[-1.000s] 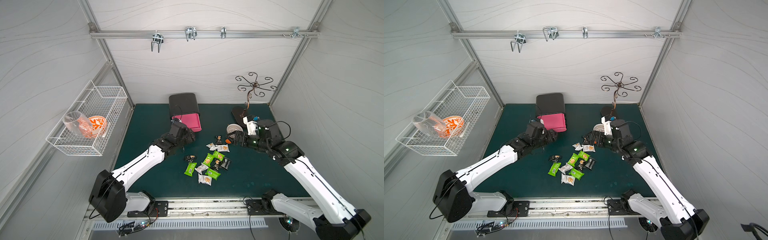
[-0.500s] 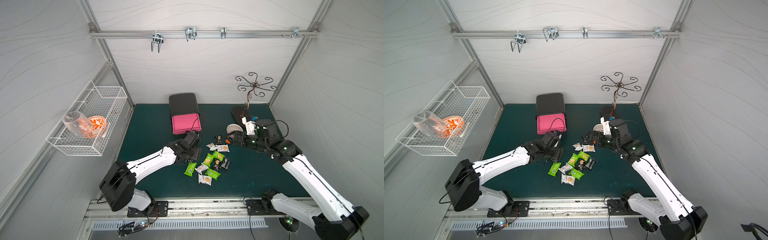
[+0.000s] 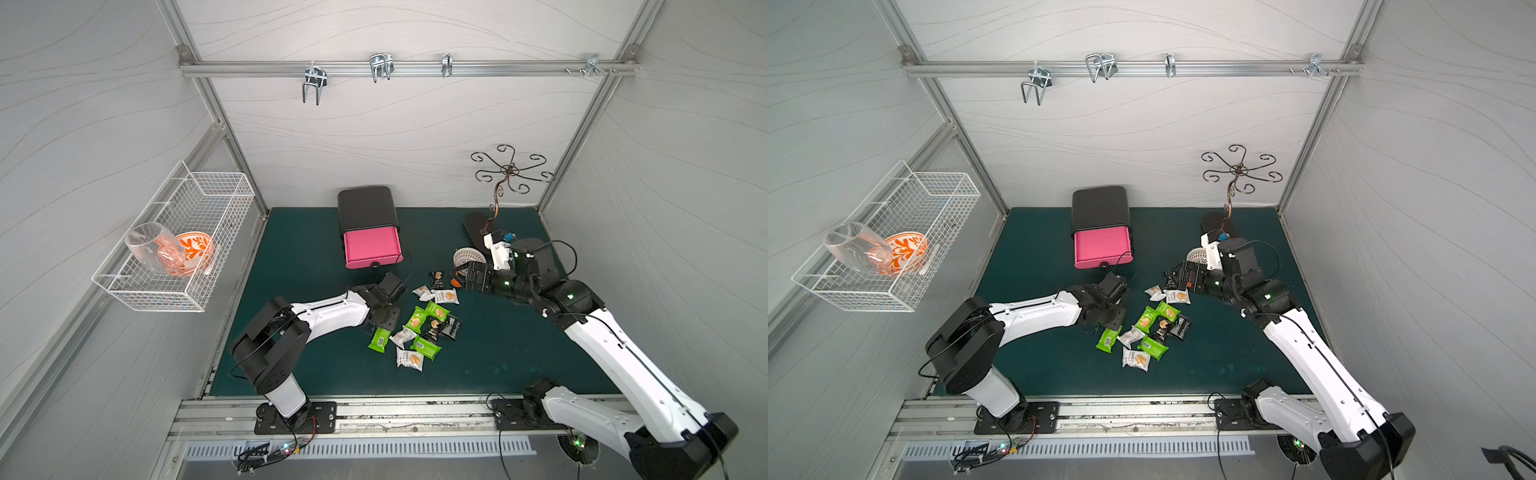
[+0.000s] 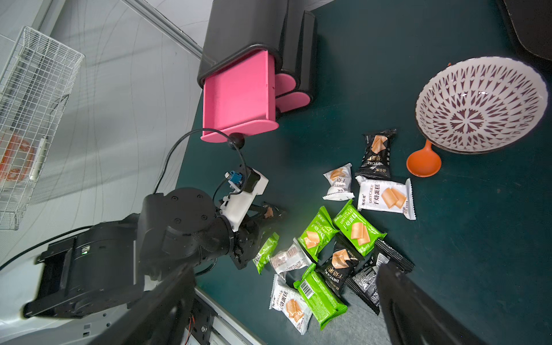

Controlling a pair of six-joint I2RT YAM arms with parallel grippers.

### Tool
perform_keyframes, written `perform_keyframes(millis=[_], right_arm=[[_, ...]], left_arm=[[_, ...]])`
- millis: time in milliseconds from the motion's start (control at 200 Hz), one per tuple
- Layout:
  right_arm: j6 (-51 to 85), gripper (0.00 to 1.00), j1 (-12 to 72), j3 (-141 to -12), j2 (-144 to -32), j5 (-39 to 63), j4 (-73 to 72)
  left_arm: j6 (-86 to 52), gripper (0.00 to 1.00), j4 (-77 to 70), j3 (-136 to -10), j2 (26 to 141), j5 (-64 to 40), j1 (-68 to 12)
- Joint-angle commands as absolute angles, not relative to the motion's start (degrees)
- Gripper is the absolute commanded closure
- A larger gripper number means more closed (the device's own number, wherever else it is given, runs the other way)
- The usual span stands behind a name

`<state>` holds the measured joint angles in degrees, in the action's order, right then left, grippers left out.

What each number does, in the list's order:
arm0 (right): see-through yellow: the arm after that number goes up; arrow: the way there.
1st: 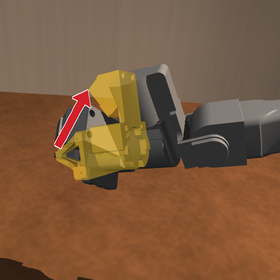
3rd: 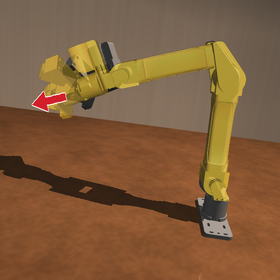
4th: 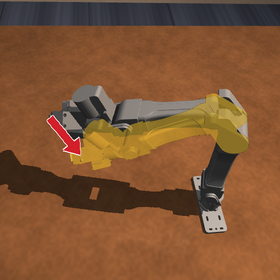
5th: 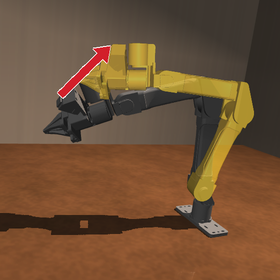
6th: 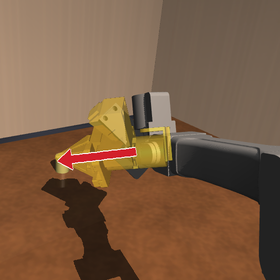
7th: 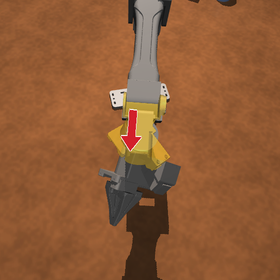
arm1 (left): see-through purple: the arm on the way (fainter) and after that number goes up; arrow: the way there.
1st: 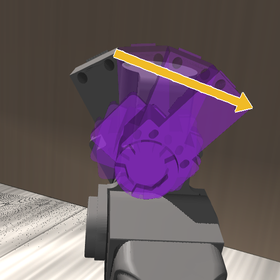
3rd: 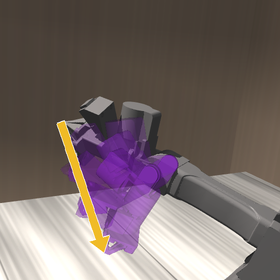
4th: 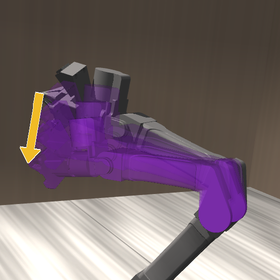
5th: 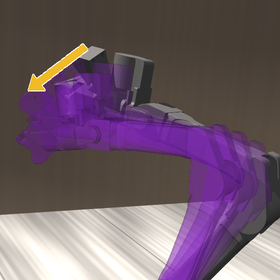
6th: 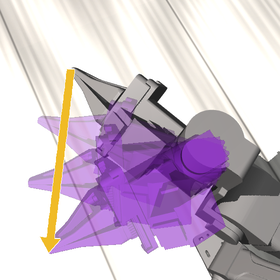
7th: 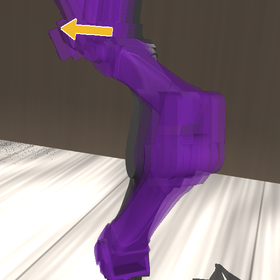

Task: Place the cookies into the drawer by color
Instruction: Pick up the cookie at the center of the board.

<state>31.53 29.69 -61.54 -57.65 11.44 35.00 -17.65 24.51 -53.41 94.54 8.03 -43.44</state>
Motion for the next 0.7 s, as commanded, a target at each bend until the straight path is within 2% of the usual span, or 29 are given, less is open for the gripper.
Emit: perform_keyframes(millis=[0,145,345,695], right_arm=[[30.96,0.01,29.61,-62.14,-57.57,11.61,35.07],[30.96,0.01,29.62,-62.14,-57.48,11.52,35.02],[30.94,0.01,29.61,-62.14,-57.39,11.52,35.06],[31.28,0.01,29.68,-61.79,-57.48,11.91,34.72]], left_arm=[[-17.49,0.62,24.28,-53.92,97.15,9.41,-43.34],[-18.36,0.73,23.90,-53.29,97.74,9.66,-43.41],[-18.98,1.00,24.73,-53.67,98.41,8.34,-43.09],[-15.99,1.00,28.48,-60.65,92.21,5.38,-42.89]])
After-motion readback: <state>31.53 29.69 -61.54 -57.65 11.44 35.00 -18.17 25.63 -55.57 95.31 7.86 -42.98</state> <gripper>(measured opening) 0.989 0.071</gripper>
